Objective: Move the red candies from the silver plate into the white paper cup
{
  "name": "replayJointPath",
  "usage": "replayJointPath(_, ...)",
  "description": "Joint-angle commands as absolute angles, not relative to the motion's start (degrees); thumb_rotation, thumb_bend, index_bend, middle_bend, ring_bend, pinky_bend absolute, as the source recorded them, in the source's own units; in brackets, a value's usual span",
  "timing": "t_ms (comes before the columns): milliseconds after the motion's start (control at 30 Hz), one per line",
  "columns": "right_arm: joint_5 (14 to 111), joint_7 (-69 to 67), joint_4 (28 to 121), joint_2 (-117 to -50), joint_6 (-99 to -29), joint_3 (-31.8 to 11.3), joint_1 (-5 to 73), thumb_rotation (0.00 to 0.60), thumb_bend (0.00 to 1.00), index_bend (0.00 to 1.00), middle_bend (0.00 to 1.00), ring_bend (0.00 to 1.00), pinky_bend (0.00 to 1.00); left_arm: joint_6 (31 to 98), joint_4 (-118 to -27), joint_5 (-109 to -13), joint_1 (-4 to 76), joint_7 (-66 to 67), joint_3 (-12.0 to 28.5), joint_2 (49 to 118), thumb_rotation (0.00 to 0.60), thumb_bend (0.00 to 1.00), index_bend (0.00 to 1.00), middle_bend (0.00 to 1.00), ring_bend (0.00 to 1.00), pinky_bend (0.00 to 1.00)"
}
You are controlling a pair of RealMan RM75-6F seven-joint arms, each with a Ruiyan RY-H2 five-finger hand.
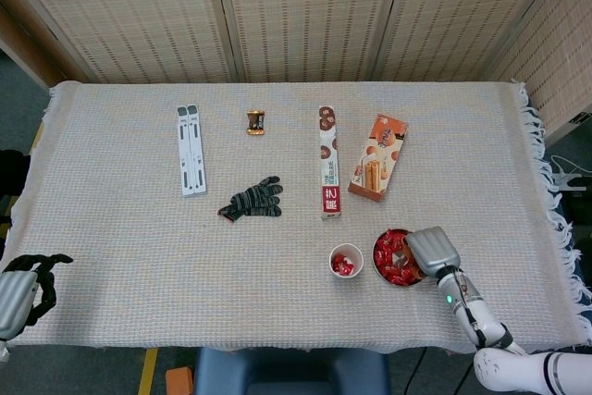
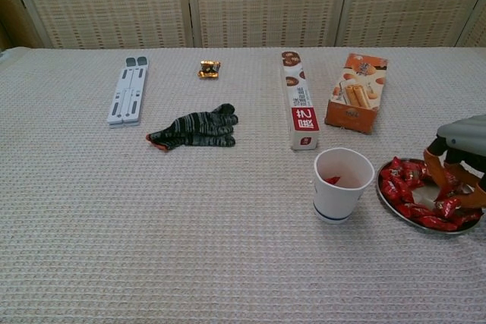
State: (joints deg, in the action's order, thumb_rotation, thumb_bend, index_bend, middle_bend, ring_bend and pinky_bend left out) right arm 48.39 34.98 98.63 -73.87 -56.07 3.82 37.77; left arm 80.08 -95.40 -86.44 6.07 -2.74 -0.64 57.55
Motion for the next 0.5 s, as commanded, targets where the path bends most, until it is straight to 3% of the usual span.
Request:
replayJointPath(33, 49.0, 34.6, 99.3, -73.5, -56.4, 3.5, 37.6, 0.600, 0.30, 0.69, 0.77, 0.80, 1.00, 80.0, -95.4, -86.4, 6.1, -2.7, -0.7, 57.5, 0.600, 0.64, 0.31, 0.39, 0.27, 0.24)
replayJointPath(500, 54.8, 33.1, 110.4, -67.2, -62.4, 0.6, 36.2, 0.600, 0.30, 0.69, 0.77, 0.80, 1.00, 80.0, -95.5, -86.5, 6.1, -2.6, -0.7, 57.5, 0.600, 0.64, 0.31, 0.39, 0.27, 0.24)
